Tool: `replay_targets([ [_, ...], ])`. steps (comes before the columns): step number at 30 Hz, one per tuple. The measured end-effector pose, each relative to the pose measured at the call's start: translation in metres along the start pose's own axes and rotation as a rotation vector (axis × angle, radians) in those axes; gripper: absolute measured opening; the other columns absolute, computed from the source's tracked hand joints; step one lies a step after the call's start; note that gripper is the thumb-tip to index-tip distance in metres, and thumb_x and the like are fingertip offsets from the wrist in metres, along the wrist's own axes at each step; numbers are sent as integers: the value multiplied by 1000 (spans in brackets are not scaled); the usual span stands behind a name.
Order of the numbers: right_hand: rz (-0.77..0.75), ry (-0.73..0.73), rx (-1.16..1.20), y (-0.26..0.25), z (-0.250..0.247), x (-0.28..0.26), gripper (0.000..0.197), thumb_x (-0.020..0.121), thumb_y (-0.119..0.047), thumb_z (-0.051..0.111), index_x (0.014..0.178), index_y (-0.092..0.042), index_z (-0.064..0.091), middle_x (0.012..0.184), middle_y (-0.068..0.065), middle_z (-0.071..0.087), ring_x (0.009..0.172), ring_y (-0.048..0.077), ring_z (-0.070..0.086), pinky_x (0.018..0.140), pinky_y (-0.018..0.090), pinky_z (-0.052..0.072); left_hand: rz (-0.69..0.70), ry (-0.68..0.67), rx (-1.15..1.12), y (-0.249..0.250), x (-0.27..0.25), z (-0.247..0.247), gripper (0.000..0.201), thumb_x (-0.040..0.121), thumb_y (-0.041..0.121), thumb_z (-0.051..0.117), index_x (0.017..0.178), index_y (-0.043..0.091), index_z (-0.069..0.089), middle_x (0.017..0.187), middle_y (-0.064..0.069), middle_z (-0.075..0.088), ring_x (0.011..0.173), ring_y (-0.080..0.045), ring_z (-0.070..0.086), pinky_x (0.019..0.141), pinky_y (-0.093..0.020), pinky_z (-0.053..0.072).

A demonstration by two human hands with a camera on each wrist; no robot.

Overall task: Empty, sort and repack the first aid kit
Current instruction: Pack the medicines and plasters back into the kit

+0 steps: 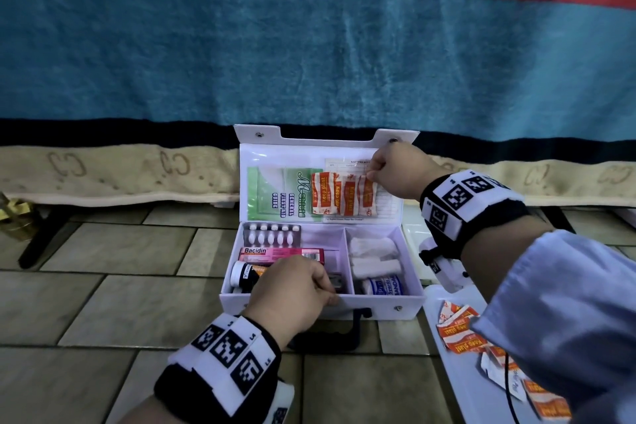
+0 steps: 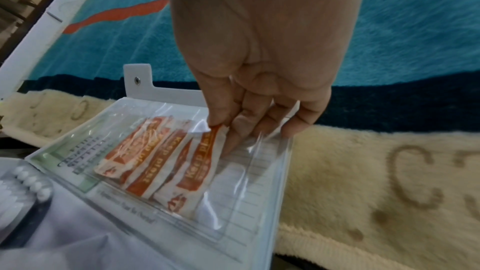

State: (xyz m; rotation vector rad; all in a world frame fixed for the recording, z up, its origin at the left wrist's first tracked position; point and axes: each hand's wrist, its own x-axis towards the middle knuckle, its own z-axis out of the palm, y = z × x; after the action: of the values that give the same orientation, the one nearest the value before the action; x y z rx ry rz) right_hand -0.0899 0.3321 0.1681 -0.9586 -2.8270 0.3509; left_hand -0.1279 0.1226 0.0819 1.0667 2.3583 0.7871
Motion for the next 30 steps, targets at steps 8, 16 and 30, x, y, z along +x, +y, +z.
replay_targets([
  [8, -1, 65, -6, -1, 2, -6, 18, 91, -21, 57, 96, -17, 73, 105, 0, 70, 94, 17, 60, 77, 24, 45, -4, -18, -5, 1, 0, -1, 24, 75, 31, 76, 57, 28, 61, 56, 15, 55, 56, -6, 52, 60, -22, 46],
  [16, 5, 158, 58, 28, -25, -59, 21, 86, -17, 61, 103, -14, 73, 104, 3, 72, 100, 19, 64, 86, 25, 49, 13, -39, 46, 3, 2, -2, 27, 75, 28, 77, 54, 30, 60, 62, 16, 59, 64, -3, 55, 57, -21, 38],
  [30, 318, -475, -220, 148, 18, -240, 31, 78, -43, 69, 102, -24, 69, 96, -5, 68, 84, 11, 57, 71, 21, 41, 56, -23, 121, 4, 1, -2, 18, 72, 22, 80, 61, 28, 68, 71, 5, 68, 69, -11, 58, 59, -23, 40],
])
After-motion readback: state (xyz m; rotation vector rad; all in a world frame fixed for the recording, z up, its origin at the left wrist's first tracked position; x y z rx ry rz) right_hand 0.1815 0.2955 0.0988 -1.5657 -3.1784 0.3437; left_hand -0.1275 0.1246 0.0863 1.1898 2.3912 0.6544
